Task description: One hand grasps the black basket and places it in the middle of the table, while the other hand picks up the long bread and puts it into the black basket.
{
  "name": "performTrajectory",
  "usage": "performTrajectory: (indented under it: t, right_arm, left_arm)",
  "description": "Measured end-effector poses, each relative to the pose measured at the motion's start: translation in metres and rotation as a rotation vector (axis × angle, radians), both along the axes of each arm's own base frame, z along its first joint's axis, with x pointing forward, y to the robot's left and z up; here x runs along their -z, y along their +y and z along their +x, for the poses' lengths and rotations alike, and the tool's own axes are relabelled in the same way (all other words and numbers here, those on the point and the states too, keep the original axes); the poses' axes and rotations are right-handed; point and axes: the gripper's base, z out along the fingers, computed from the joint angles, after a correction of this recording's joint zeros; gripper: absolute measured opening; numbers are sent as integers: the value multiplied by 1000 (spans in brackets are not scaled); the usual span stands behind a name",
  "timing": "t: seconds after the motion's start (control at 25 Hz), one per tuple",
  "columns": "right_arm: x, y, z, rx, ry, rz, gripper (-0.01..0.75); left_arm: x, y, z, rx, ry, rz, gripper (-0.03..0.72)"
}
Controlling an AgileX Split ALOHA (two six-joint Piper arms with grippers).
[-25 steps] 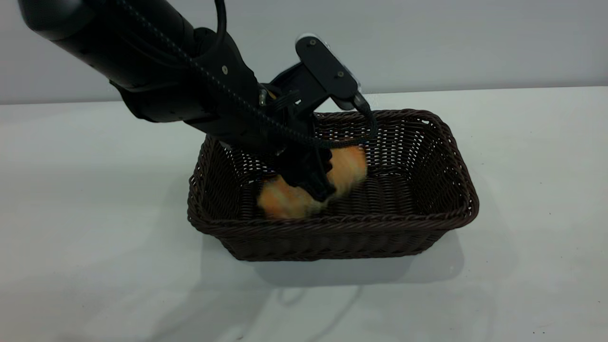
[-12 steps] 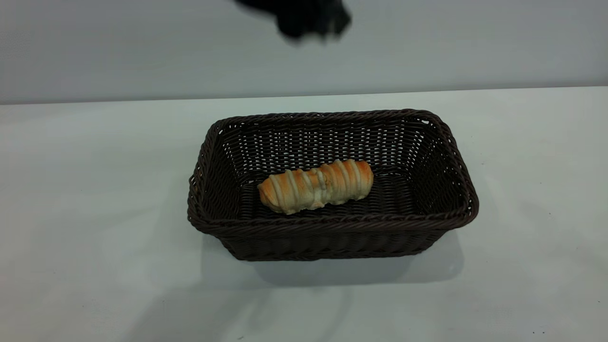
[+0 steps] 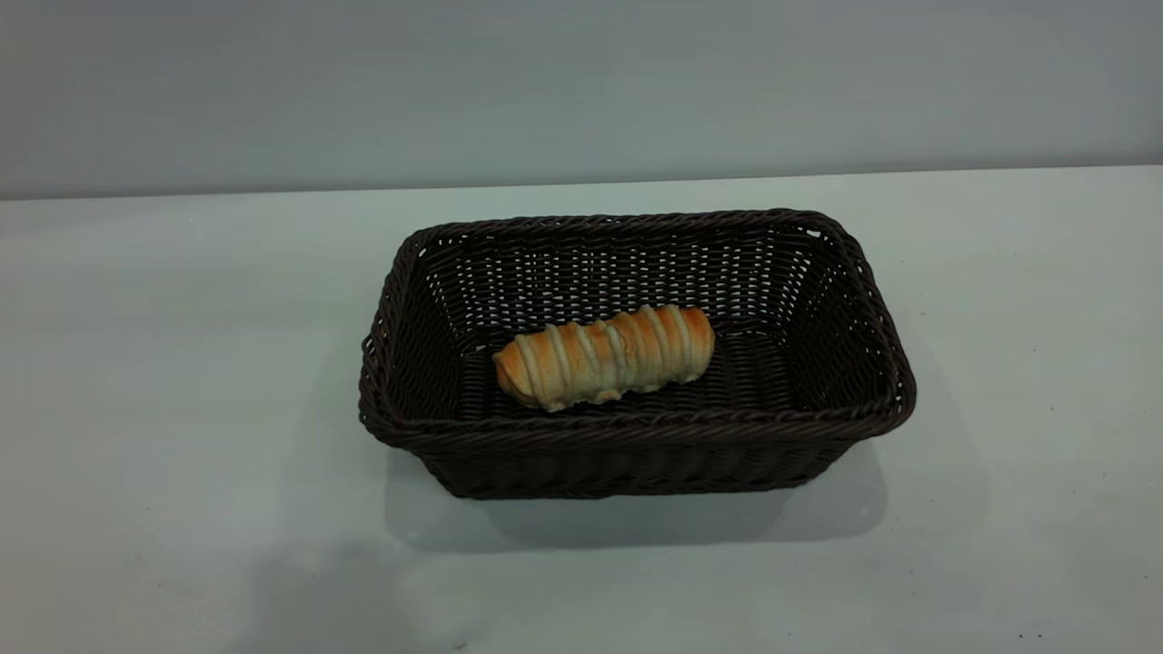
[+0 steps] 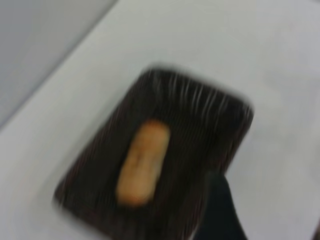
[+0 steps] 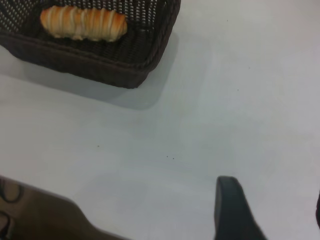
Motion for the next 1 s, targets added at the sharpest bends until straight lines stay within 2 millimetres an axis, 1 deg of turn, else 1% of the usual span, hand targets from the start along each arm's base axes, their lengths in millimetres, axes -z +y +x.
performTrajectory:
  t: [0.12, 0.28, 0.36, 0.44, 0.48, 0.64, 0.76, 0.88, 1.0]
  right_arm:
    - [0, 0, 0, 0, -1, 0, 411]
    - [0, 0, 0, 0, -2, 0, 411]
    - [0, 0, 0, 0, -2, 0, 411]
    - [0, 0, 0, 0, -2, 0, 411]
    - [0, 0, 0, 1, -2, 1, 411]
    - [0, 0, 0, 1, -2, 1, 411]
    - [0, 0, 0, 1, -2, 1, 411]
    - [0, 0, 0, 1, -2, 1, 411]
    - [0, 0, 0, 1, -2, 1, 411]
  left_arm:
    - [-6, 29, -21, -128, 76, 120, 551]
    - [1, 59, -46, -294, 224, 271, 551]
    - [16, 68, -57, -340, 283, 325, 551]
    - [34, 74, -65, -363, 327, 351, 551]
    - [47, 77, -70, -367, 358, 371, 551]
    - [91, 91, -98, -365, 465, 413, 551]
    - [113, 101, -118, -362, 488, 414, 551]
    - [123, 109, -132, -376, 441, 359, 551]
    - [119, 114, -140, -386, 370, 287, 551]
